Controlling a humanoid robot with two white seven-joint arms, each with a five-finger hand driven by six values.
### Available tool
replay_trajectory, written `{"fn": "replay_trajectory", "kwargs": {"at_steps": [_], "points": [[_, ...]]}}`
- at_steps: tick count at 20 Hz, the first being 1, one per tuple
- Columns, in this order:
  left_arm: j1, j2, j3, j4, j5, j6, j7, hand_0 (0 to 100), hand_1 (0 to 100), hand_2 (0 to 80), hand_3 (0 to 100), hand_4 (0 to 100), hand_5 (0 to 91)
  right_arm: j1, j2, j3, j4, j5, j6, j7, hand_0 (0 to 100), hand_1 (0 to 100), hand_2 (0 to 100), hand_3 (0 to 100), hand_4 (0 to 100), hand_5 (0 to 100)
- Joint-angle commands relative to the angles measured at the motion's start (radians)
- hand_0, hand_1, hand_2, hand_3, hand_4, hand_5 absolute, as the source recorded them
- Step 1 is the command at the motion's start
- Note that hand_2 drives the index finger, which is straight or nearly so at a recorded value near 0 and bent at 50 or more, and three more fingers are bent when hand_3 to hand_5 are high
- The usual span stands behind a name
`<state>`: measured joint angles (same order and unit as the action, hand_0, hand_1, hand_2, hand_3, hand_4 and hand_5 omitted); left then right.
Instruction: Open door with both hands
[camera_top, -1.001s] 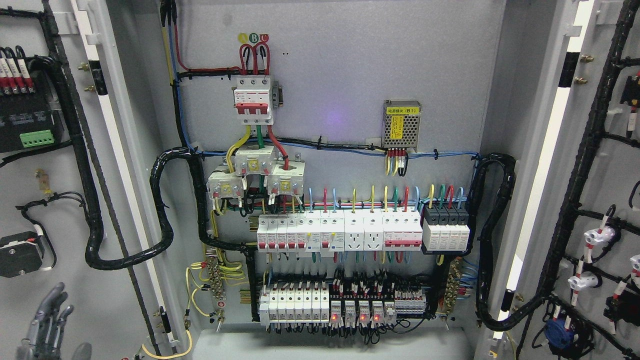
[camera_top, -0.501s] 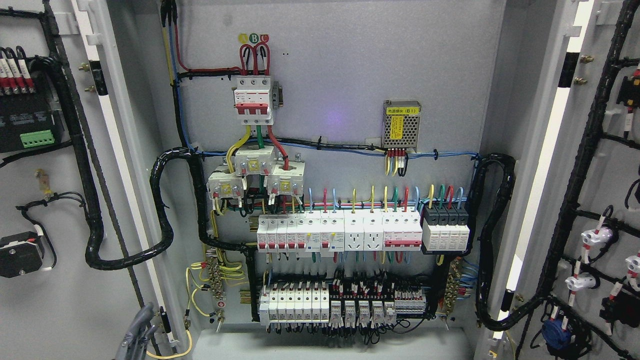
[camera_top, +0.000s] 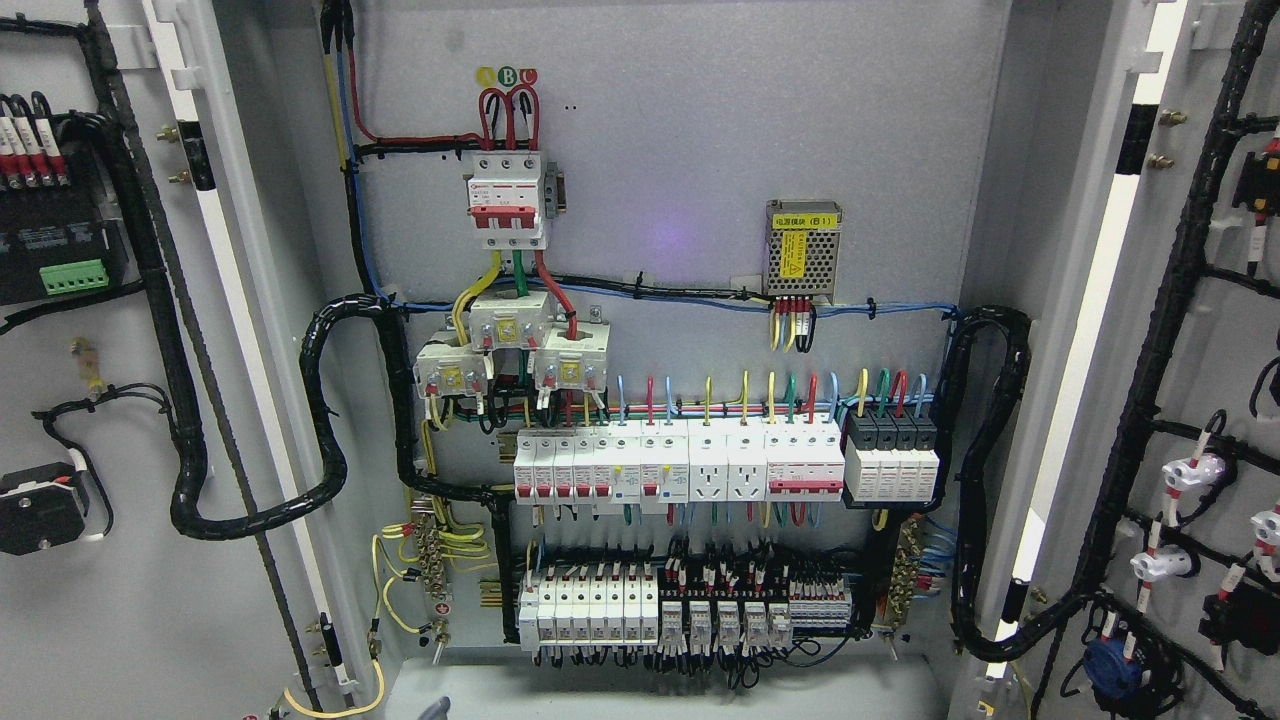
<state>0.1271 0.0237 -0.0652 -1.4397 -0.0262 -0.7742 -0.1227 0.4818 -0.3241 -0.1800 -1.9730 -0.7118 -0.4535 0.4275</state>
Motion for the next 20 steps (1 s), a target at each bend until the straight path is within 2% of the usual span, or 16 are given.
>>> {"fn": "replay_trajectory", "kwargs": {"at_steps": [1,5,8,10,13,16,19,20], "points": [[0.034,-0.094,-0.024,0.442,-0.052,-0.887,-0.002,12,56,0.0,0,0,0.0,0.005,-0.035,0.350,0.310,0.060,0.001,0.000,6,14,0,0,0,0],[-0.030,-0.110,0.031,0.822,-0.052,-0.886,-0.003,12,56,0.0,0,0,0.0,0.001,-0.021,0.450,0.495,0.060,-0.001,0.000,6,14,0,0,0,0],[-0.099,-0.119,0.068,1.109,-0.052,-0.886,-0.003,12,56,0.0,0,0,0.0,0.001,0.025,0.478,0.647,0.080,-0.001,0.000,6,14,0,0,0,0],[-0.150,-0.117,0.068,1.282,-0.047,-0.876,-0.003,12,56,0.0,0,0,0.0,-0.005,0.069,0.487,0.783,0.129,-0.001,0.000,6,14,0,0,0,0],[-0.214,-0.116,0.068,1.507,-0.043,-0.835,-0.002,12,56,0.0,0,0,0.0,-0.041,0.163,0.478,1.013,0.225,-0.001,0.000,6,14,0,0,0,0],[-0.227,-0.108,0.068,1.584,-0.041,-0.716,-0.002,12,56,0.0,0,0,0.0,-0.093,0.246,0.471,1.222,0.242,-0.001,-0.001,6,14,0,0,0,0],[-0.227,-0.090,0.070,1.582,-0.038,-0.469,-0.002,12,56,0.0,0,0,0.0,-0.129,0.273,0.478,1.396,0.256,0.010,-0.001,6,14,0,0,0,0],[-0.227,-0.082,0.070,1.584,-0.037,-0.382,-0.003,12,56,0.0,0,0,0.0,-0.147,0.296,0.473,1.466,0.261,0.012,-0.001,6,14,0,0,0,0]]}}
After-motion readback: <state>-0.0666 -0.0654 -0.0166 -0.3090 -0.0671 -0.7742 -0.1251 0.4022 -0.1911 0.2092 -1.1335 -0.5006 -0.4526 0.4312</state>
